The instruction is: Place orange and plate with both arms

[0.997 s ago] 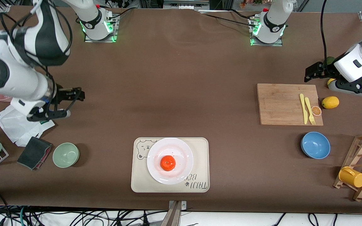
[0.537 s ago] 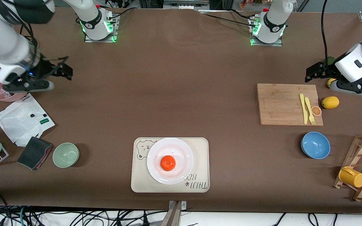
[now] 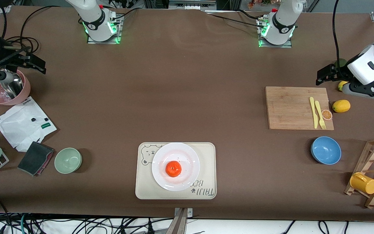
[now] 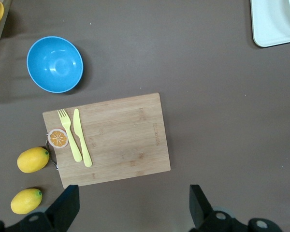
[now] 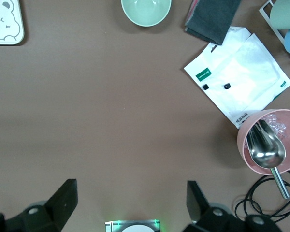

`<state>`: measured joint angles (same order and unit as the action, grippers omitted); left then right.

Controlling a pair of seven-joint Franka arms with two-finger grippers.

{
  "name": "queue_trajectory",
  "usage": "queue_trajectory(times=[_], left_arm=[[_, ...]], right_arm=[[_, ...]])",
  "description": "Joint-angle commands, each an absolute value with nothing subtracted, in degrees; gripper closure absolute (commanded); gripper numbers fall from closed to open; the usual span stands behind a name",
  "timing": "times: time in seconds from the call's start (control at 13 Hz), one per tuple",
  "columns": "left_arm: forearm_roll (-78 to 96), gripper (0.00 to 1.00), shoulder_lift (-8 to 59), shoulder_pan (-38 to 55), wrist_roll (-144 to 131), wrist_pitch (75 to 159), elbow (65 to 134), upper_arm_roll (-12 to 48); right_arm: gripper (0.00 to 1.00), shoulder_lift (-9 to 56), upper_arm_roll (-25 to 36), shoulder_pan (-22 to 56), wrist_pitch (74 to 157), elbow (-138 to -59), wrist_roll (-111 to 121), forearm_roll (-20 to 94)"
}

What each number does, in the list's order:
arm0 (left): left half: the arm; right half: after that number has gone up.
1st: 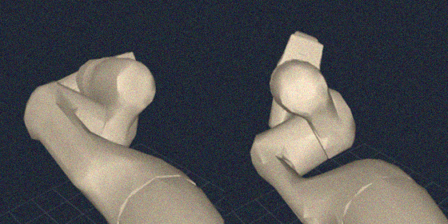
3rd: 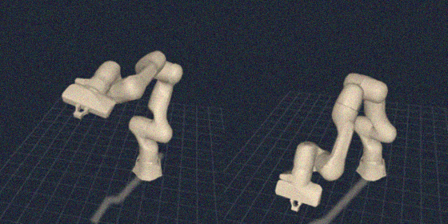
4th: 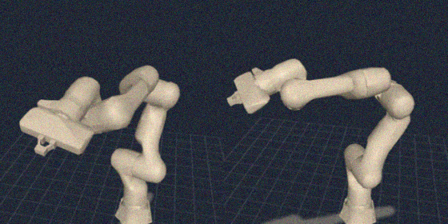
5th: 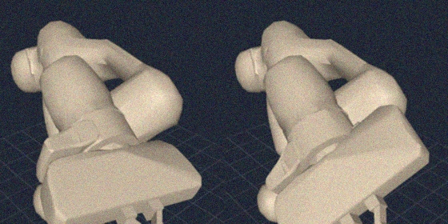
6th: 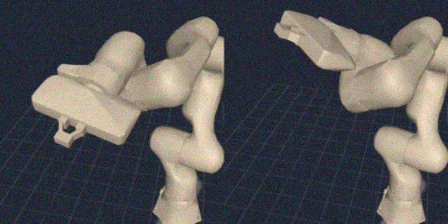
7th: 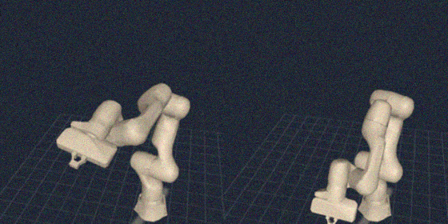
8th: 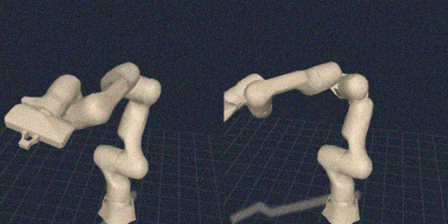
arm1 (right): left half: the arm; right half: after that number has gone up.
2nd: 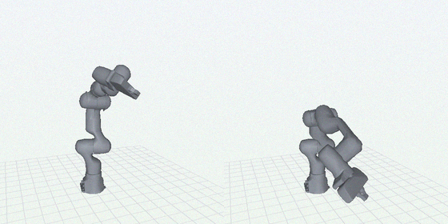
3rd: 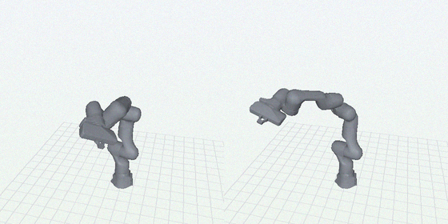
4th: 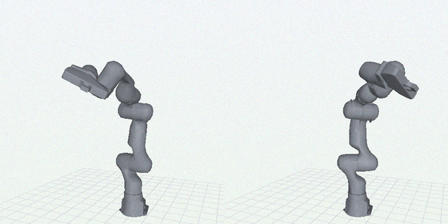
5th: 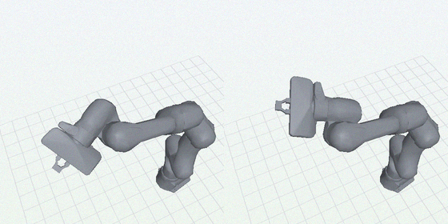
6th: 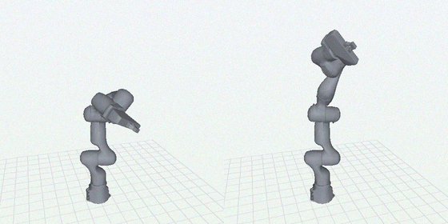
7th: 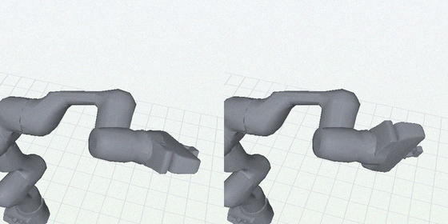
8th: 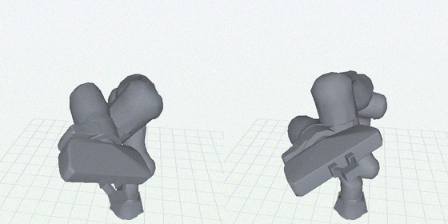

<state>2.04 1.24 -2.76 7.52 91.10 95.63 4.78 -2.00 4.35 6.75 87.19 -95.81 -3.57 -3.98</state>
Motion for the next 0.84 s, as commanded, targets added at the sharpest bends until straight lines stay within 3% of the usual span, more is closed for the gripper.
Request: queue_trajectory(times=[0.0,0.77], left_arm=[[0.5,0.0,1.9,-2.7,7.8,89.9,93.8,5.0],[0.5,0.0,1.9,-2.5,7.8,89.9,93.6,5.0]], right_arm=[[0.0,-1.8,4.3,6.2,86.0,-94.7,-3.4,-3.9],[0.0,-1.8,4.3,5.9,86.2,-94.7,-5.4,0.2]])
